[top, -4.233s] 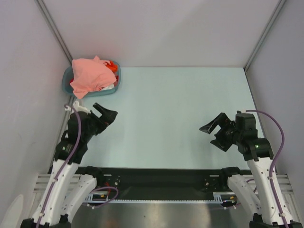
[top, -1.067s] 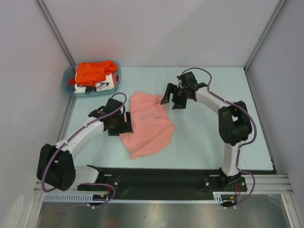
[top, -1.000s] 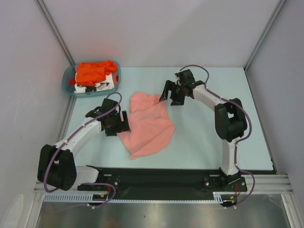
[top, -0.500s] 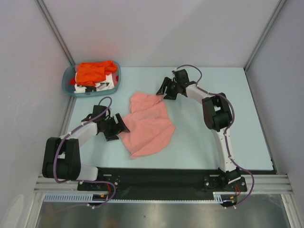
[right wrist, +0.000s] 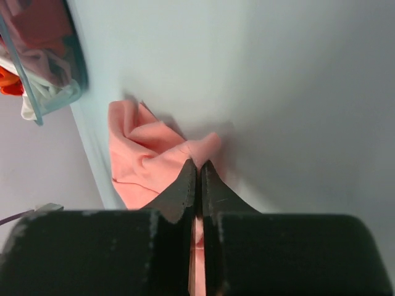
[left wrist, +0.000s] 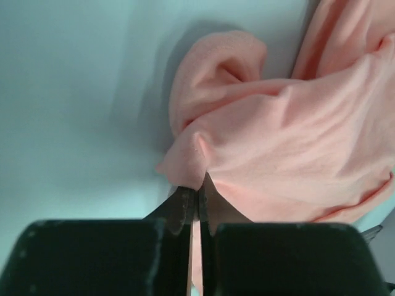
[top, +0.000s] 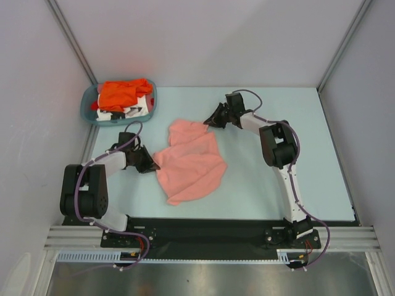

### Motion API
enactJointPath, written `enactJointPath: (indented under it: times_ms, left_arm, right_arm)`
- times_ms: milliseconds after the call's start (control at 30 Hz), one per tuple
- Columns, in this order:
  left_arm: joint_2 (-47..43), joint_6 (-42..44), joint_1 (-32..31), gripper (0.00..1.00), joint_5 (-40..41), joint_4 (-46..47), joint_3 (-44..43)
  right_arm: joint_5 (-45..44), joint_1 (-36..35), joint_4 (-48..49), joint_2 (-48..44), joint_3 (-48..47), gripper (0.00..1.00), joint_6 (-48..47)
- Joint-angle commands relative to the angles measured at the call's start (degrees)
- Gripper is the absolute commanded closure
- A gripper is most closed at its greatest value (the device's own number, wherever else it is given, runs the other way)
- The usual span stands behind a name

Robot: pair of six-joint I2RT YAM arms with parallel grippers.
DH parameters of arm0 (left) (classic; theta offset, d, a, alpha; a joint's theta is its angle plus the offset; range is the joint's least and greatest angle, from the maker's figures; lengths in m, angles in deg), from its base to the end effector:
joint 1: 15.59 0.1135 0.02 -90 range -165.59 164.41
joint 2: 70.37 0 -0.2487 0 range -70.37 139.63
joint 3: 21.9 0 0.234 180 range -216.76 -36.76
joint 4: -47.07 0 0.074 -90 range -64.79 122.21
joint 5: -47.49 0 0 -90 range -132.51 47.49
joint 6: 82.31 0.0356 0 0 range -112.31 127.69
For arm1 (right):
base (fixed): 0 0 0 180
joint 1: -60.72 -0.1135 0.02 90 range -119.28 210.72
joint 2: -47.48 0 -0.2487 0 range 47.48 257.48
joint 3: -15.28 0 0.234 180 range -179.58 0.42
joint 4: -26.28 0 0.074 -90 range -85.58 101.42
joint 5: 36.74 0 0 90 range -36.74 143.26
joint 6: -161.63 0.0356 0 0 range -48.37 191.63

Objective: Fold and stack the t-shirts
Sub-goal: Flatten the tshirt out

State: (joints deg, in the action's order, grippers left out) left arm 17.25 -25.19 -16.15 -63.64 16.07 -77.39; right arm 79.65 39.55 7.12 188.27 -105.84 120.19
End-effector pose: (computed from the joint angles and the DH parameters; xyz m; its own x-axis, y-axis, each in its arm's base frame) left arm 0.2561 -0.0153 0.1419 -0.8425 -0.4982 -0.2050 -0.3398 0.7867 -0.5154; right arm 0.4750 0.2009 0.1256 -0.8715 0.3826 -0.3067 0.0105 0.6398 0.7684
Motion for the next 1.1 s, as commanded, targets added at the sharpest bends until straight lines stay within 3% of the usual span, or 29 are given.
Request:
enactJointPath:
  times_ms: [0,67,300,567,800,1033,1067]
  left_arm:
    - [-1.91,1.94,0.29,1.00,3.45,-1.68,-4.63]
    - [-5.67,2.56,0.29,1.00,5.29,-5.45,-7.44]
    - [-21.75,3.18,0.29,1.00,9.96,-16.81,-19.04]
    - [-31.26,5.89,-0.14,0.99,14.43,-26.22,-31.08]
    - [-32.07,14.67,-4.70,1.00,22.43,-28.68,-45.50]
    - [-34.70,15.93,-6.56,0.99,14.29,-24.56,-51.48]
    - [-35.31,14.44,-6.56,1.00,14.01,-24.55,-51.75]
  right_arm:
    - [-1.95,2.71,3.77,-4.37,-0.97,1.00,2.51]
    - [-2.74,4.55,2.63,-6.92,-2.54,1.00,0.94]
    - [-12.66,10.43,-19.68,-20.71,-13.09,1.00,-13.65]
    - [-21.27,16.15,-18.12,-47.14,-1.94,1.00,-20.86]
    - [-26.30,19.58,-21.10,-60.70,1.22,1.00,-26.32]
    - [-27.71,19.24,-23.38,-67.21,5.44,1.00,-26.23]
    - [-31.10,18.89,-25.57,-67.92,5.27,1.00,-26.14]
